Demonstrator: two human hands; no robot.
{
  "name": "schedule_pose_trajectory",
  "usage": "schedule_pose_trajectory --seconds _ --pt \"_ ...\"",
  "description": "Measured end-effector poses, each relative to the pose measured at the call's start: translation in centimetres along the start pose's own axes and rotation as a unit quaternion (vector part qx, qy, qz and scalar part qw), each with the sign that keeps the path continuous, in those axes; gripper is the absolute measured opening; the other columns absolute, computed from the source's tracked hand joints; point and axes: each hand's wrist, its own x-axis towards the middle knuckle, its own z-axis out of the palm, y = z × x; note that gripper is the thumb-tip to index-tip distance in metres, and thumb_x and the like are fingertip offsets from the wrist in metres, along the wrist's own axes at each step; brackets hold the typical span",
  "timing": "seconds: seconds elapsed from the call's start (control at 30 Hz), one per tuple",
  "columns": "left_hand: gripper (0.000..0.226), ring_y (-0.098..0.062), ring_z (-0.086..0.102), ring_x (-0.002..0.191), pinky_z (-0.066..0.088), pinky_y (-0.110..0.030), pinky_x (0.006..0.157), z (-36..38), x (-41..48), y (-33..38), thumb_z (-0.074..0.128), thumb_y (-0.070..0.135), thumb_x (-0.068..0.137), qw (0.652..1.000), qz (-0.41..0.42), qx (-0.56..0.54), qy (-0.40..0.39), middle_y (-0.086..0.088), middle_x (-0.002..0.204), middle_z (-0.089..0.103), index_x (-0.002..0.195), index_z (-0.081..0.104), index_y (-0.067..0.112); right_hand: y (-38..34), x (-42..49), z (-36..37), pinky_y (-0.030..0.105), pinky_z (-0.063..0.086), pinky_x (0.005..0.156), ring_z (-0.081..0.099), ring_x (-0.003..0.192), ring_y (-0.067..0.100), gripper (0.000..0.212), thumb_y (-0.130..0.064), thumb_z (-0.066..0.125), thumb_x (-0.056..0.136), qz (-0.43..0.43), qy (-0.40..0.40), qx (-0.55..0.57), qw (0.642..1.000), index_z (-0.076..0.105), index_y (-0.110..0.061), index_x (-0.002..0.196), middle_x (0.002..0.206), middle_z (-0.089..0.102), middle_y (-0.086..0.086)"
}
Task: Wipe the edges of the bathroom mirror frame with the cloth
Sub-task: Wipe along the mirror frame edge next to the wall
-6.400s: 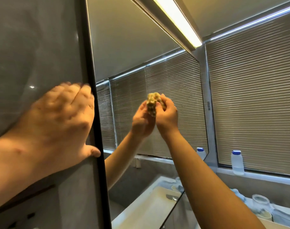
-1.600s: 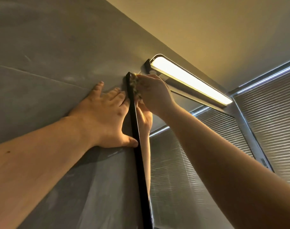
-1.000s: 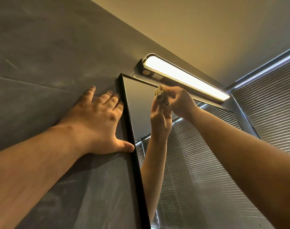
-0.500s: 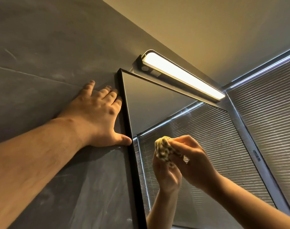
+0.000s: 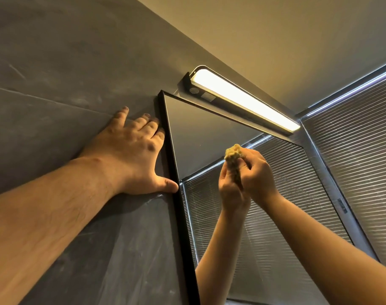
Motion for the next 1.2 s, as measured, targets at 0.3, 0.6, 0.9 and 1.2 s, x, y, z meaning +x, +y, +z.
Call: schedule_pose_trajectory --seconds 0.3,0.6,0.9,1.2 --pt "0.128 -0.022 0.002 0.151 -0.001 -0.052 0.120 0.0 -0.1 0.0 0.014 0.100 0.056 1.000 0.000 -0.006 0.000 -0.004 0.163 0.007 0.155 0.008 0.018 -8.5 -7.3 1.4 0.029 0.047 0.094 0.058 0.108 0.019 0.040 -0.037 0.051 0.097 -0.214 -0.034 -0.002 0.976 0.063 -0.017 0.130 0.117 0.063 0.001" --pt "0.129 -0.022 0.003 0.151 -0.001 -0.051 0.121 -0.2 -0.1 0.0 0.012 0.099 0.054 1.000 0.001 -0.008 -0.001 -0.005 0.163 0.008 0.155 0.010 0.017 -5.6 4.9 2.8 0.045 0.054 0.080 0.061 0.086 0.014 0.022 -0.017 0.055 0.093 -0.084 -0.021 0.001 0.996 0.074 -0.028 0.099 0.088 0.065 -0.008" --pt "0.128 -0.022 -0.001 0.151 -0.002 -0.052 0.121 -0.2 -0.2 0.0 0.014 0.098 0.056 1.000 -0.002 -0.010 -0.006 -0.005 0.164 0.004 0.155 0.006 0.018 -7.2 2.1 3.6 0.047 0.052 0.084 0.058 0.100 0.024 0.028 -0.025 0.054 0.095 -0.105 -0.010 -0.028 0.994 0.068 -0.030 0.119 0.107 0.061 0.001" --pt "0.126 -0.021 -0.003 0.151 -0.002 -0.052 0.121 -0.3 -0.2 0.0 0.015 0.098 0.058 1.000 0.000 -0.003 -0.011 -0.002 0.164 0.001 0.154 0.002 0.018 -10.8 4.6 5.8 0.050 0.053 0.091 0.057 0.116 0.036 0.039 -0.008 0.061 0.092 -0.204 -0.035 -0.002 0.978 0.060 -0.008 0.131 0.126 0.059 0.016"
